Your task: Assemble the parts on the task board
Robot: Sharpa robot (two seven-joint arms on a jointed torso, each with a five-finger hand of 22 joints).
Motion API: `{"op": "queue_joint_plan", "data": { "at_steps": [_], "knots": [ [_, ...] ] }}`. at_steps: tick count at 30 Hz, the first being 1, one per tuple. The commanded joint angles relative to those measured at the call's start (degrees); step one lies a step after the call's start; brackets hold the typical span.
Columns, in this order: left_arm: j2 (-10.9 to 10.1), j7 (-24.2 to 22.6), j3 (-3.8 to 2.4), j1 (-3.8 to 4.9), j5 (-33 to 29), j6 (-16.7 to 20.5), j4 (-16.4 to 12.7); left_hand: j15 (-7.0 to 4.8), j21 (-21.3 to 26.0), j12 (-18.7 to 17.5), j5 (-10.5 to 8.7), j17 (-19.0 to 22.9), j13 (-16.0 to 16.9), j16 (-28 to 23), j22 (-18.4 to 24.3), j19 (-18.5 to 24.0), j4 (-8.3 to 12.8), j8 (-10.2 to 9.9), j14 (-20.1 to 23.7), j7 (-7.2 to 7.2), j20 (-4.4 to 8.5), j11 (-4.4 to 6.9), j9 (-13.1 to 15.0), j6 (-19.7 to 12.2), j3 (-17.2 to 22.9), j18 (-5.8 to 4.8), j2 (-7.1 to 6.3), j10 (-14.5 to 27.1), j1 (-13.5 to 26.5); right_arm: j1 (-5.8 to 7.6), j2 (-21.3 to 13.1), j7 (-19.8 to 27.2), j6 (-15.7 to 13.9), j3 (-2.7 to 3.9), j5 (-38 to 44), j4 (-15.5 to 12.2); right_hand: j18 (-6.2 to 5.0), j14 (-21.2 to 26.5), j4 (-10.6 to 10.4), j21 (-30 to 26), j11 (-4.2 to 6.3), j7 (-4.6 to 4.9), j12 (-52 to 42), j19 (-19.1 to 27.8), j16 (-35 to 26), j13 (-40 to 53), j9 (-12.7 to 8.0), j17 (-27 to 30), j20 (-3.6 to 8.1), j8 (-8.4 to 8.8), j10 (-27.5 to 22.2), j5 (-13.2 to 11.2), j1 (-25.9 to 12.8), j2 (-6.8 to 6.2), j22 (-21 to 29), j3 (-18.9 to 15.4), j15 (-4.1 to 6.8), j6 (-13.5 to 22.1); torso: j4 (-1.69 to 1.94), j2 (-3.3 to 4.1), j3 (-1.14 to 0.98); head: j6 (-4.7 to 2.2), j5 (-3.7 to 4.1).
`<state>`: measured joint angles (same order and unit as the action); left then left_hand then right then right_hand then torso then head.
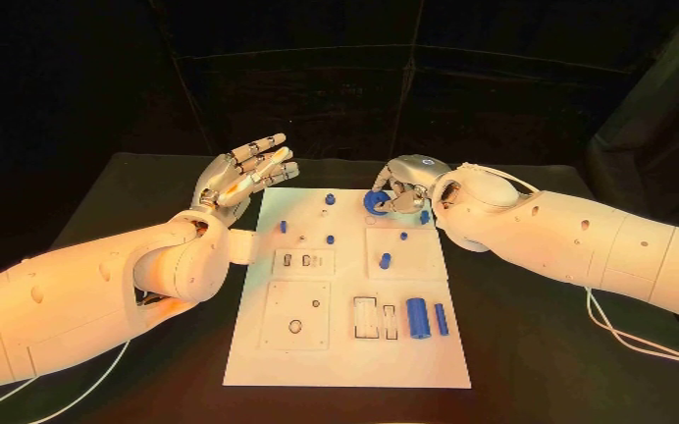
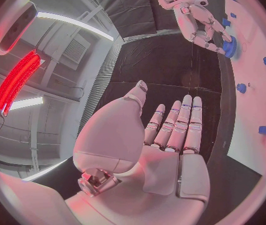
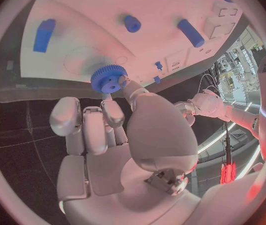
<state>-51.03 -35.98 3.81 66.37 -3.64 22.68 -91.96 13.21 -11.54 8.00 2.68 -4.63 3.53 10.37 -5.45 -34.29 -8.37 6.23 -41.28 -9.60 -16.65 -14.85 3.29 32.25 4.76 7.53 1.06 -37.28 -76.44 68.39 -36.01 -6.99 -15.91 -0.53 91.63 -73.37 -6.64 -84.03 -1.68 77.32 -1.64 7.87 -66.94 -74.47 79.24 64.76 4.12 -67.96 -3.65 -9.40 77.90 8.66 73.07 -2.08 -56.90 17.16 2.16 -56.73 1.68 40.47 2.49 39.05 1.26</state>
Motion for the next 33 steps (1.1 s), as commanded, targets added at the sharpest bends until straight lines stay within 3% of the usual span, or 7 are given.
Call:
{"op": "queue_joint_plan", "data": {
  "at_steps": [1,7,14,18,33],
  "knots": [
    [0.0,-0.3,-0.06,0.10,0.0,-0.6,-0.2,0.07,0.2,0.1,0.03,0.1,0.0,-0.3,0.1,-0.2,0.2,0.3,-0.3,-7.24,0.11,-0.01,0.1,0.4,0.0,-0.19,0.48,-0.1,-0.1,0.17,0.0,-2.2,-5.1,0.06,3.3,-2.1,0.43,-2.2,-0.1,0.3,0.17,-1.34,0.3,-0.4,0.2,0.1,0.8,-0.1,0.06,-0.88,0.4,-0.4,-0.8,-0.43,-0.3,0.6,0.53,-2.5,0.11,0.00,0.06,-0.14,-0.21],
    [0.1,-0.2,-0.06,0.10,0.0,-0.6,-0.1,0.07,0.3,0.1,0.02,0.1,0.0,-0.3,0.1,-0.2,0.2,0.3,-0.3,-7.24,0.11,-0.01,0.1,0.4,0.0,-0.19,0.50,0.0,0.0,0.19,2.4,-3.4,-5.3,0.09,5.1,-3.3,0.45,-2.2,-0.3,0.3,0.16,-1.31,0.5,-0.5,0.2,0.0,0.8,0.0,0.08,-0.82,0.4,-0.5,-1.1,-0.76,-0.4,0.8,0.54,-2.4,0.12,0.09,0.01,-0.31,-0.42],
    [0.3,-0.2,-0.06,0.11,0.0,-0.6,-0.2,0.09,0.3,0.0,0.02,0.1,0.0,-0.4,0.1,-0.1,0.3,0.2,-0.3,-7.25,0.10,-0.03,0.0,0.1,-0.1,-0.20,0.53,0.3,0.0,0.19,7.4,-4.7,-4.0,0.05,5.7,-0.4,0.51,-2.2,-0.4,0.4,0.15,-1.29,0.9,-0.6,0.1,-0.3,0.7,0.2,0.09,-0.71,0.2,-0.6,-1.3,-0.97,-0.7,1.1,0.53,-2.2,0.46,0.26,0.23,-0.18,-0.80],
    [0.3,-0.2,-0.06,0.11,0.0,-0.5,-0.1,0.09,0.4,0.0,0.02,0.1,0.0,-0.4,0.1,-0.1,0.3,0.2,-0.3,-7.25,0.10,-0.03,0.0,0.1,-0.1,-0.20,0.53,0.3,0.1,0.00,9.7,-4.8,-2.5,-0.02,5.8,1.2,0.51,-2.1,-0.3,0.4,0.12,-1.23,1.3,-0.6,0.0,-0.6,0.7,0.4,0.09,-0.60,0.0,-0.4,-1.3,-1.05,-0.6,1.4,0.52,-2.1,0.70,0.40,0.25,0.03,-0.68],
    [0.7,-0.2,-0.06,0.12,0.0,-0.6,0.2,0.09,0.4,0.0,0.02,0.1,0.0,-0.4,0.1,-0.1,0.3,0.2,-0.3,-7.25,0.10,-0.03,0.0,0.1,-0.1,-0.20,0.53,0.3,0.1,-0.49,14.1,-6.8,0.8,-0.07,6.7,5.3,0.52,-2.1,-0.2,0.4,-0.01,-1.07,1.8,-0.6,-0.1,-0.8,0.5,0.6,0.05,-0.36,-0.2,-0.2,-1.5,-1.46,-0.7,1.9,0.44,-1.7,0.59,0.30,0.19,0.13,-0.98]
  ]
}}
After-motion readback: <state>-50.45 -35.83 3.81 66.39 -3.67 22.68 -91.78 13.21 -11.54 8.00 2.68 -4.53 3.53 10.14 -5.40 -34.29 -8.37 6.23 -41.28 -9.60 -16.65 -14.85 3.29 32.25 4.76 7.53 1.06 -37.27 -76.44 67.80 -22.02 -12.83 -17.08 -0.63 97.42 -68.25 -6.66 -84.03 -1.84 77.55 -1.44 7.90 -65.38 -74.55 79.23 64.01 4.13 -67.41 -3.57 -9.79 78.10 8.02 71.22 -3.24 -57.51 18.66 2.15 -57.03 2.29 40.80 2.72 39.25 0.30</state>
